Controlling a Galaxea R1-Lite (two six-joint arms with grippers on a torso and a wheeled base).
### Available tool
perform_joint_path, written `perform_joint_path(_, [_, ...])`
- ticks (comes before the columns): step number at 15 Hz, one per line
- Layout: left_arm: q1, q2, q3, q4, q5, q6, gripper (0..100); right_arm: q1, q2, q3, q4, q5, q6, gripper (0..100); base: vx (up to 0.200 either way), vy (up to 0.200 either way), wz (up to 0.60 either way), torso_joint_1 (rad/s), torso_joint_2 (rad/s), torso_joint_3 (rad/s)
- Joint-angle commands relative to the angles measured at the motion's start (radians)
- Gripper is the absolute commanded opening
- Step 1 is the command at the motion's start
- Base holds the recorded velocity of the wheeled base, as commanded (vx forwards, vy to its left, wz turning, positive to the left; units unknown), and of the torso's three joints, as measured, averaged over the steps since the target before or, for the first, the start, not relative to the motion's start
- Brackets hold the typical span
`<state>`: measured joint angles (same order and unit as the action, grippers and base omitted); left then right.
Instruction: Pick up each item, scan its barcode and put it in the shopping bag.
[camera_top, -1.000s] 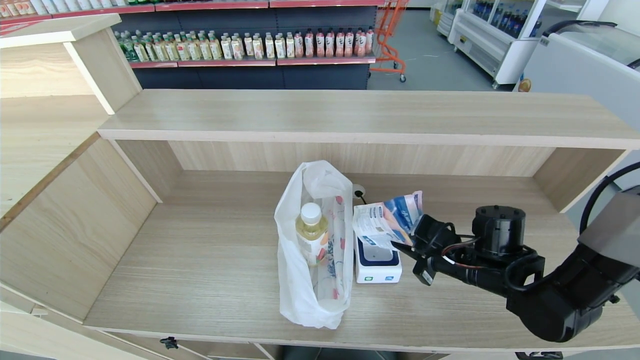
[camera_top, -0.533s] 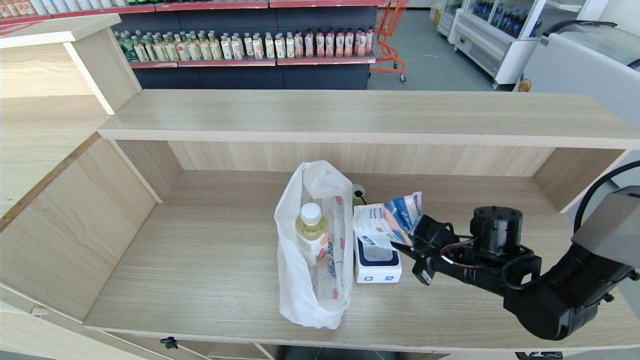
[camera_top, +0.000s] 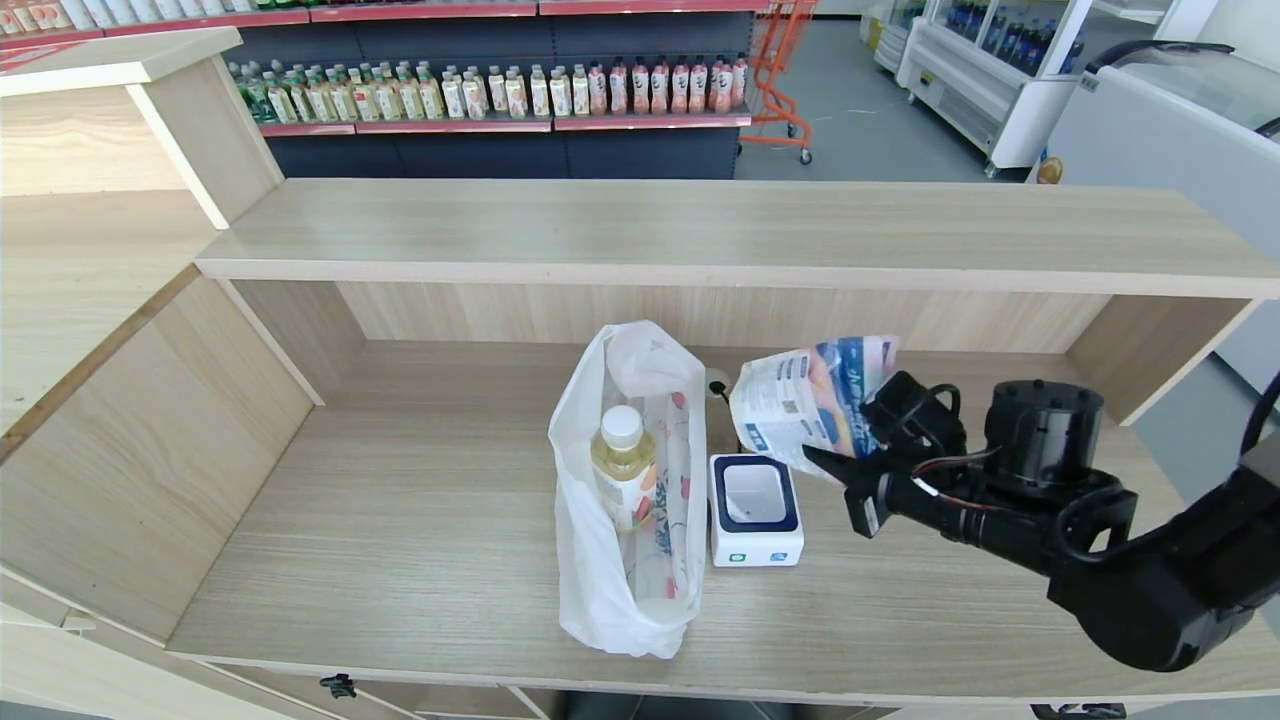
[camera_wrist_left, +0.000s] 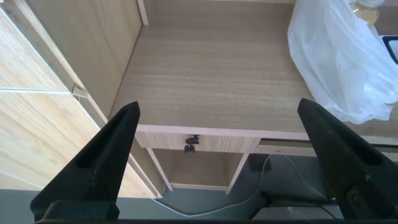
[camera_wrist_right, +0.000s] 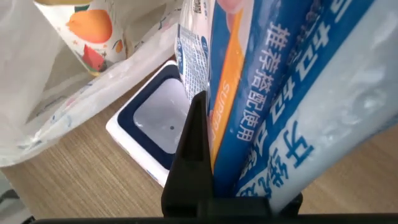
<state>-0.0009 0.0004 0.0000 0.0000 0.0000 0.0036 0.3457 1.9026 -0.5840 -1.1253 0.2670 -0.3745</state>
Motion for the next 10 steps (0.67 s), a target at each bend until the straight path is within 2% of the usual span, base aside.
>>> perform_joint_path(1, [-0.001,0.0,0.0,0.0,0.002,-0.001,100,-0.022,-0.211,-0.007,0.124,-0.061,0.215,0,0.0,0.0,0.0,0.0,0.0,0.0])
perform_joint_path(4, [-0.001,0.0,0.0,0.0,0.002,-0.001,100,-0.013,-0.342,-0.142,0.383,-0.065,0.545,0,0.0,0.0,0.0,0.0,0.0,0.0])
perform_joint_path(6, [0.001,0.0,0.0,0.0,0.0,-0.001,100,0.038,-0.353,-0.252,0.493,-0.06,0.713,0,0.0,0.0,0.0,0.0,0.0,0.0])
perform_joint_path(8, [-0.001,0.0,0.0,0.0,0.002,-0.001,100,0.096,-0.338,-0.318,0.604,-0.057,0.783,0,0.0,0.0,0.0,0.0,0.0,0.0])
perform_joint_path(10, [-0.001,0.0,0.0,0.0,0.002,-0.001,100,0.139,-0.307,-0.31,0.668,-0.057,0.789,0,0.0,0.0,0.0,0.0,0.0,0.0])
